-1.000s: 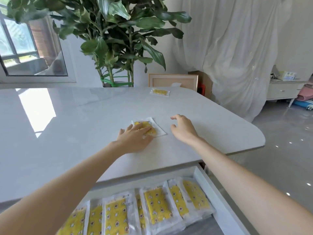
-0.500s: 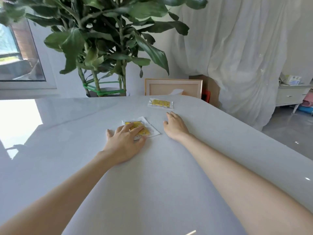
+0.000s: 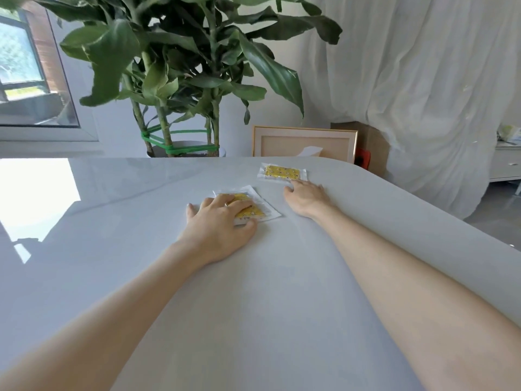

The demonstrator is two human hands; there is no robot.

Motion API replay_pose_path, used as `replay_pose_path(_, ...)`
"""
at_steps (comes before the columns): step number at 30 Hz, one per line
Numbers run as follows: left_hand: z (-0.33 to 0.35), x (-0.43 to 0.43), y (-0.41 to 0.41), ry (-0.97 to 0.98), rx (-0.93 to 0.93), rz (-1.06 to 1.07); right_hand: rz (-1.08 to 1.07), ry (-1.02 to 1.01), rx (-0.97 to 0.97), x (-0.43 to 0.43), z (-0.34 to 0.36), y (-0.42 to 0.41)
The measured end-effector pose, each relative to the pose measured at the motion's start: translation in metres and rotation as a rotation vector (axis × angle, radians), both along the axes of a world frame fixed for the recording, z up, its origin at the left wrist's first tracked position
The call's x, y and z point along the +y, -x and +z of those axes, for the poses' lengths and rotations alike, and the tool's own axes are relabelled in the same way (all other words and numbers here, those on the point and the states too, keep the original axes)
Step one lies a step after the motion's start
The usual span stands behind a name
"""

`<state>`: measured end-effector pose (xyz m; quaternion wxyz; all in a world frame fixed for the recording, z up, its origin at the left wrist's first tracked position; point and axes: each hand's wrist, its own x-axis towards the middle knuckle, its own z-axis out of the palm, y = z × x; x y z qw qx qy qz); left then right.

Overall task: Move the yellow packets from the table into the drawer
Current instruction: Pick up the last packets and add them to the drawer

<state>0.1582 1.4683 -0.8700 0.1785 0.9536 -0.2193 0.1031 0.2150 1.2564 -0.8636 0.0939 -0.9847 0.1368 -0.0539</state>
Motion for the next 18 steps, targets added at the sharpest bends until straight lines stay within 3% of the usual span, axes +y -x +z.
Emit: replay_pose_path(18,0.012,0.079,0.124,0.398,0.024,0.248,0.26,-0.156,-0.165,0.072,-0.005,0.175)
